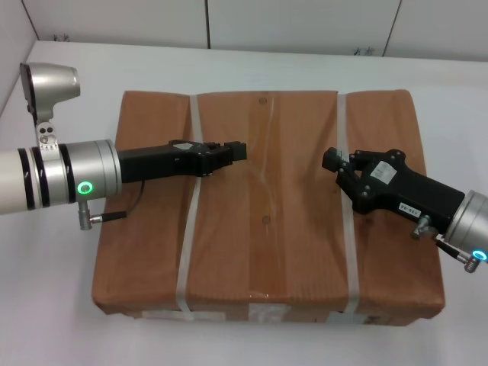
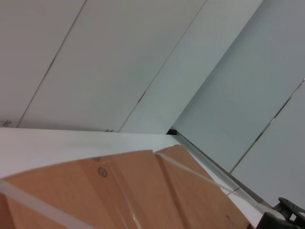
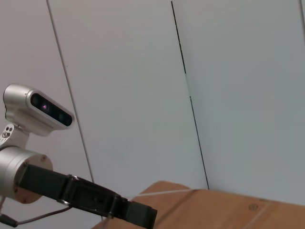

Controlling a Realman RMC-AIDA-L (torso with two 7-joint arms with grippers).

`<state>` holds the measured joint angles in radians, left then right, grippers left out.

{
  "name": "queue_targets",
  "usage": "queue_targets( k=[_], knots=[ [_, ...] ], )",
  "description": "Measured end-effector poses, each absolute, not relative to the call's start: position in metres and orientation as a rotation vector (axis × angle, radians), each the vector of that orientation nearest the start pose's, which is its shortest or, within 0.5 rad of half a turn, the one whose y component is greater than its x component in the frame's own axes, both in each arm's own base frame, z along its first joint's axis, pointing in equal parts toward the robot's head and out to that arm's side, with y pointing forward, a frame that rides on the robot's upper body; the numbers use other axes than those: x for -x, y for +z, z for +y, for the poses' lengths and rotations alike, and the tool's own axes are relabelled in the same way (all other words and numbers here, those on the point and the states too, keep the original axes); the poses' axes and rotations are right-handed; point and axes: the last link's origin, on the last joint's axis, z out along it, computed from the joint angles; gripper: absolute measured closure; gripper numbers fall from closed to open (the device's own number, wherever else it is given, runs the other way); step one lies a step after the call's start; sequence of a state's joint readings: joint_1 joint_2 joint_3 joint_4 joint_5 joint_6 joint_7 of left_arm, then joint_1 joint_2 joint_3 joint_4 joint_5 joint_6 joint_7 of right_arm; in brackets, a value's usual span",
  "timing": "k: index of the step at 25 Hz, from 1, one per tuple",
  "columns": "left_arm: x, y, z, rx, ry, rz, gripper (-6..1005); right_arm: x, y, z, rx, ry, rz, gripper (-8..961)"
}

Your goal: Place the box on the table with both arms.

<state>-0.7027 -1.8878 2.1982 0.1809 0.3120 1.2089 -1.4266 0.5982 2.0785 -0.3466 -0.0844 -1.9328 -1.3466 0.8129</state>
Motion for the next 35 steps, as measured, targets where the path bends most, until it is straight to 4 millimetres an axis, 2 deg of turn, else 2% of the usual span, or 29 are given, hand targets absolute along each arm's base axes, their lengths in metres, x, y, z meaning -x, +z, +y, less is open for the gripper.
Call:
queue_targets(
  k=[21,30,35],
  knots=[
    [0.248,-0.043,0.363,2.556,-0.856,-1.12,885,-0.27,-0.069,0.324,2.422,0.886,0.611,915],
    [0.258,-0.054,0.371,2.507,-0.715,-1.099,886,-0.268,-0.087,0.343,2.427,0.733,0.72,914],
    [0.257,-0.065,0.375,2.513,-0.63,-1.073,886,-0.271,-0.095,0.354,2.417,0.617,0.798,914]
  ],
)
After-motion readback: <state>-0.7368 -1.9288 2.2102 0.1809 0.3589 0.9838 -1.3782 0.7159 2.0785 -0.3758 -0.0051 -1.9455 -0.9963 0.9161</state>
